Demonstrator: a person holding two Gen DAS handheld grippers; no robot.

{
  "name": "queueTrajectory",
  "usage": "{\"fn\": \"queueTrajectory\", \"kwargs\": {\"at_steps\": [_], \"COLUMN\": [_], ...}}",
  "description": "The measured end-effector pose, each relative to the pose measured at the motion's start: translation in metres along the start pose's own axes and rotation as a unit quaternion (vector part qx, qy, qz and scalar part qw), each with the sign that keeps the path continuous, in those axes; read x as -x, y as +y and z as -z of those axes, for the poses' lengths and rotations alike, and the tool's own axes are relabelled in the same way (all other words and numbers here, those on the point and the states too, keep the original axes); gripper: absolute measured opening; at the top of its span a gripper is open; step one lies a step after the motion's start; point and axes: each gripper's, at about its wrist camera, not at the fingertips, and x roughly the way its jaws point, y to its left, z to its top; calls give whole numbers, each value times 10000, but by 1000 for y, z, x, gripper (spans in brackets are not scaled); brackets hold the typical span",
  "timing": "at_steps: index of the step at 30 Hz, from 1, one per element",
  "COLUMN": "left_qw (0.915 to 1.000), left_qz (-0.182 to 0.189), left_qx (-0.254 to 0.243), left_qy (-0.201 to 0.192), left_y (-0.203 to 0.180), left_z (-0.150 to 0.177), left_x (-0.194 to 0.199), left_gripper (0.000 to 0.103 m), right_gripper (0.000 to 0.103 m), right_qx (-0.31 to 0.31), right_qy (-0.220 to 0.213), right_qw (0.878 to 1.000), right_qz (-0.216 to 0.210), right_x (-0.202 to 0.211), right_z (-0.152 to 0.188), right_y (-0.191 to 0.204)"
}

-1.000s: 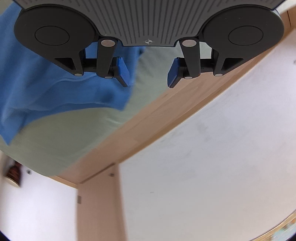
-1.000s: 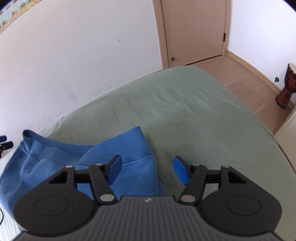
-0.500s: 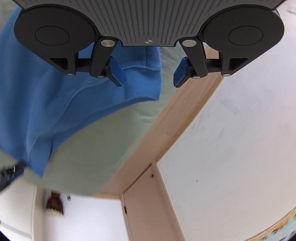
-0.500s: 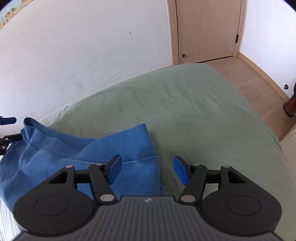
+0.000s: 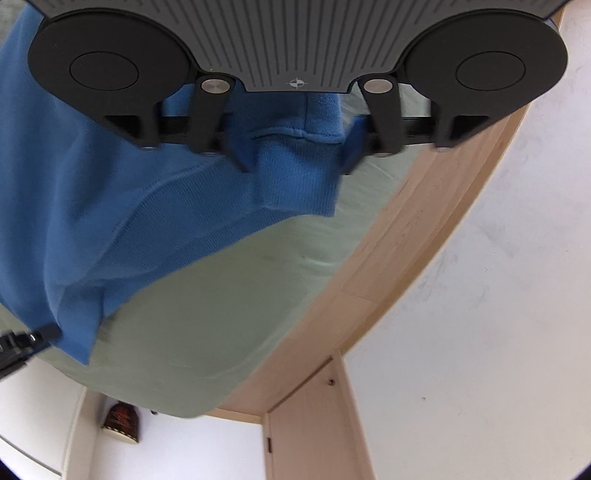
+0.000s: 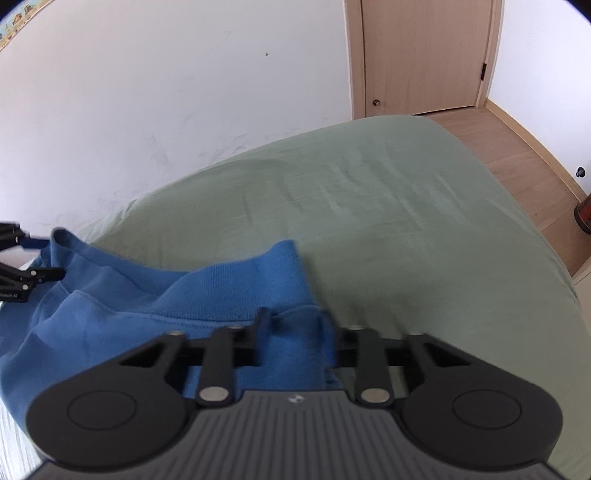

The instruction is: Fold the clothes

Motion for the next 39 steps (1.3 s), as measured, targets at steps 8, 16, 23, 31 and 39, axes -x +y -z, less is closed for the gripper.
{"fn": "queueTrajectory", "kwargs": {"at_steps": [8,16,23,31,39], "left_qw": [9992,9953,9863,9759,9701], "left_qz": [90,-21,-657,-561,7], "left_qx": [314,845,1503,2092,2419], "left_qy": [-215,-469,-196,-254,-196], "left_y": [20,38,39,55,29], "left_z": [-2,-5,28,36,108], "left_x": [20,25,-19,24,100], "left_gripper": [22,20,19,48,62], "right_gripper": [44,12,15,40,60], "right_qx": [66,-43,-558,-770,-1065], "right_qy": [-199,-388,-119,-469,-410], "right_qw": [9998,9992,9981,9959,9910], "right_qz": [62,39,228,47,-693], "right_x": [-2,6,-28,15,78], "right_z": [-2,-6,11,20,79], "right_y": [2,3,-9,-20,-28]}}
